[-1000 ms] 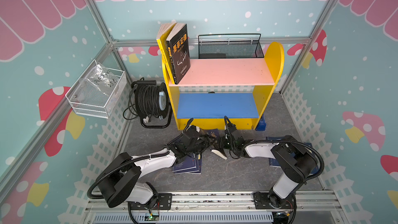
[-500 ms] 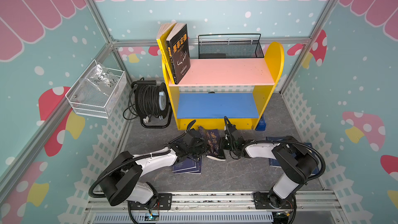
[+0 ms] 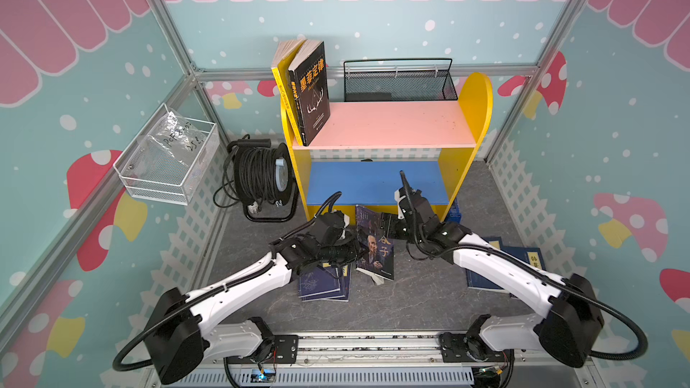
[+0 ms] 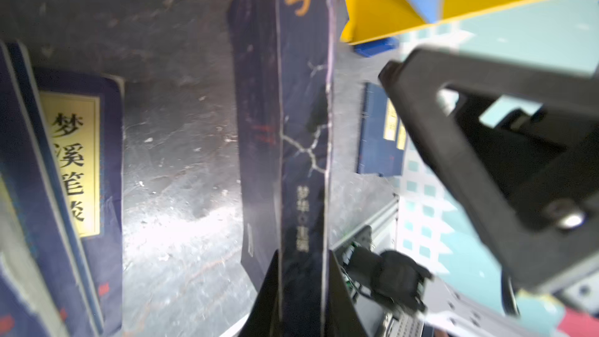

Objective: Stacking books/files
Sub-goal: Pick up the book at the center of the table, then place the book at the bookshelf.

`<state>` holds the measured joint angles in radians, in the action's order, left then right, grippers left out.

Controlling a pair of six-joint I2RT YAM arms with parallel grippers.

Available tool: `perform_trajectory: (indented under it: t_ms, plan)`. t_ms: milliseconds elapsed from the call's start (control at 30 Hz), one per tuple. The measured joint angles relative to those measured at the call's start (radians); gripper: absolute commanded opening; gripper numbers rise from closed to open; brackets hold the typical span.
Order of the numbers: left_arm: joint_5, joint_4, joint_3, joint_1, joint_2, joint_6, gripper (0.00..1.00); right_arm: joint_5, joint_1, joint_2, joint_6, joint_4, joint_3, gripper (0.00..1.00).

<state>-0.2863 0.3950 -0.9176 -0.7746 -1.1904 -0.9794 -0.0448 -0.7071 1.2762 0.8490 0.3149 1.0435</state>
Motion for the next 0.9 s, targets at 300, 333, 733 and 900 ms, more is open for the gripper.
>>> perform_trajectory:
  t_ms: [300,333,733,900]
  plan:
    - [-0.035,0.347,-0.48,-0.001,0.069,0.24,0.0,-0.109,0.0,-0.144,-0.072,0.059,0.237,0.99]
    - [-0.026,0.383,-0.569,-0.001,0.056,0.275,0.0,-0.122,0.0,-0.144,-0.094,0.055,0.272,0.99]
    - [0.26,0.341,-1.003,-0.001,-0.069,0.606,0.0,-0.225,0.002,-0.087,-0.406,-0.046,0.528,1.0]
    - [0.415,0.216,-0.973,-0.001,-0.178,0.706,0.0,-0.22,0.013,-0.027,-0.517,-0.09,0.569,1.0]
